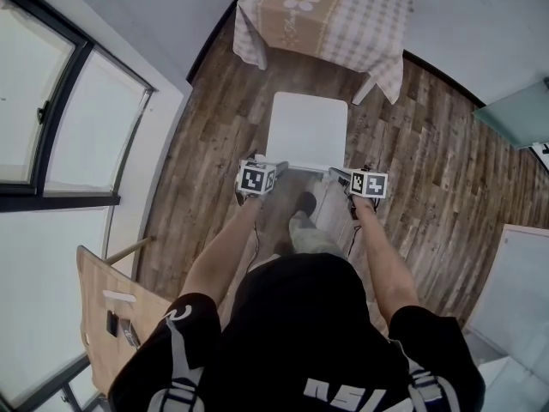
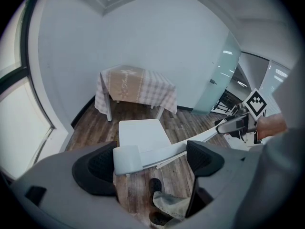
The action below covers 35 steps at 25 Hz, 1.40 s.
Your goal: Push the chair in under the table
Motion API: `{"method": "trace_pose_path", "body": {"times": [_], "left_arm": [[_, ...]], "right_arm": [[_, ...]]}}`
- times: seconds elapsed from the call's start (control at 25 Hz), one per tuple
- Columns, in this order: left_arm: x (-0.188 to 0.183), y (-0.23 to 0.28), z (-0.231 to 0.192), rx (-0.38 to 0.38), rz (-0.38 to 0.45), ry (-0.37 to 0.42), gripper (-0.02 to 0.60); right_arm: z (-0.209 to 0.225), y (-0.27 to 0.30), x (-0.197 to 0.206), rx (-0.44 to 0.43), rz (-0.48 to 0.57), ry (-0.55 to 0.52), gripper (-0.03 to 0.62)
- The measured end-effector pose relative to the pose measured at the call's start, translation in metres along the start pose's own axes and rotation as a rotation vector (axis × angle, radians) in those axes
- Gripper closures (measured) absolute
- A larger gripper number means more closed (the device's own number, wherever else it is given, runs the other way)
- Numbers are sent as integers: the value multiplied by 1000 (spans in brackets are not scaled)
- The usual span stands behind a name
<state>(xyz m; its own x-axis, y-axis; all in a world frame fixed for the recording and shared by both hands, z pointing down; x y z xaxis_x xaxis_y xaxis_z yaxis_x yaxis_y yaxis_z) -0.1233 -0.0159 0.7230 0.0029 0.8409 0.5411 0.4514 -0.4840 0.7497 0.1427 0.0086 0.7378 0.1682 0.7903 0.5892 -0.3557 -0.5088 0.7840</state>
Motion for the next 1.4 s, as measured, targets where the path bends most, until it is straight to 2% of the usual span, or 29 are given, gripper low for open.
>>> {"method": "trace_pose_path", "body": {"times": [0.52, 1.4], "left_arm": [[-59, 40, -6, -1, -19, 1, 133], [-126, 85, -10, -9, -13, 5, 132]], "right_arm": [[34, 30, -52, 2, -4, 4, 11], [76, 64, -114, -11, -6, 2, 13]]}}
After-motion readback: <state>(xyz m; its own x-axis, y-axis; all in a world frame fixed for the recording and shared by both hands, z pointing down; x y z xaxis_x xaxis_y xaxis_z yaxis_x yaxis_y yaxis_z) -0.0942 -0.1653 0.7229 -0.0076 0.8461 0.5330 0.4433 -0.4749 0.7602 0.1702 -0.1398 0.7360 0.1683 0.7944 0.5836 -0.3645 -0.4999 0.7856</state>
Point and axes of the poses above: the fingertips, and each gripper's own axes: y forward along the fingers, z to its right, x out of its underside, the point moved 3 cm from there along -y, backward along the fingers, and after that the axes turned 13 degrees about -y, right-handed, at the moved point
